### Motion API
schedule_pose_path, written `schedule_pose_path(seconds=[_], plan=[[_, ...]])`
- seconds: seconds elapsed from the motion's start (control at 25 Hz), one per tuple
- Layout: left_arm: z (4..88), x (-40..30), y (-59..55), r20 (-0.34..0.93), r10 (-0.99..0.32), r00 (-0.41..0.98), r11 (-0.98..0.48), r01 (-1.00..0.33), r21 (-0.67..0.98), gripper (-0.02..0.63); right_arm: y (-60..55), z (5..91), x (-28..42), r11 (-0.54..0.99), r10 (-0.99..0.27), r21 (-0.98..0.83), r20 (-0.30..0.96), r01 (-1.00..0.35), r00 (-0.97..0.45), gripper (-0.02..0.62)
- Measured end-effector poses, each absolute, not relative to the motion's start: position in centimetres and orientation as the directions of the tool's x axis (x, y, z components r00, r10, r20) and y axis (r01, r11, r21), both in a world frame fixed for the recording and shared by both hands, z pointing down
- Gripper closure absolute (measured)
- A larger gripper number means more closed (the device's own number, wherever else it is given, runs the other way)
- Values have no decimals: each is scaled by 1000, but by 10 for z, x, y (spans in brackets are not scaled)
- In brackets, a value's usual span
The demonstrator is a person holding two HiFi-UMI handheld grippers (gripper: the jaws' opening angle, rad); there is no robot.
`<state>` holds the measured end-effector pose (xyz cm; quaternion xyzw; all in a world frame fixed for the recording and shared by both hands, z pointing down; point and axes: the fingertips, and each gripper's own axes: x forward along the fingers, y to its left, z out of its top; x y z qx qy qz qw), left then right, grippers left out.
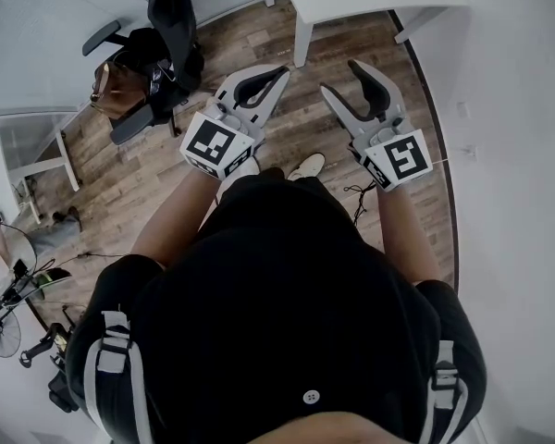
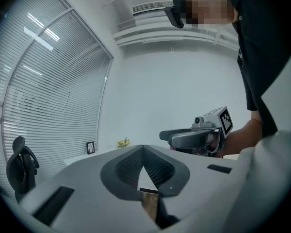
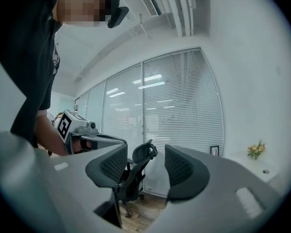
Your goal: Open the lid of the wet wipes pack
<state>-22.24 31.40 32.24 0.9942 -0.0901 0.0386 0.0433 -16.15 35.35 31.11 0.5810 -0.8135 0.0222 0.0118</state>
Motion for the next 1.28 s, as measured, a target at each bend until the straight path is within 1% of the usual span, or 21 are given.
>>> schedule_pose_path(seconds=[0.32,0.64,0.76,0.84,1.28], plan=[[323,-179,333,84,-227,970,-972,-231,52,598,374,316,-113,366,-930,1,48,-931,-365,342],[329,-152,339,88,-249,964,-965,-255,62,598,374,317,-87,384,-922,-7,42,-923,-384,328],[332,-141,332,90,-246,965,-966,-252,66,598,367,319,-79,386,-921,-9,47,-922,-386,321],[332,-133,326,89,-238,967,-968,-244,64,598,362,322,-73,388,-920,-12,56,-921,-388,304],[335,-86,255,76,-214,974,-972,-220,80,598,294,327,-30,363,-928,-15,85,-932,-363,304]])
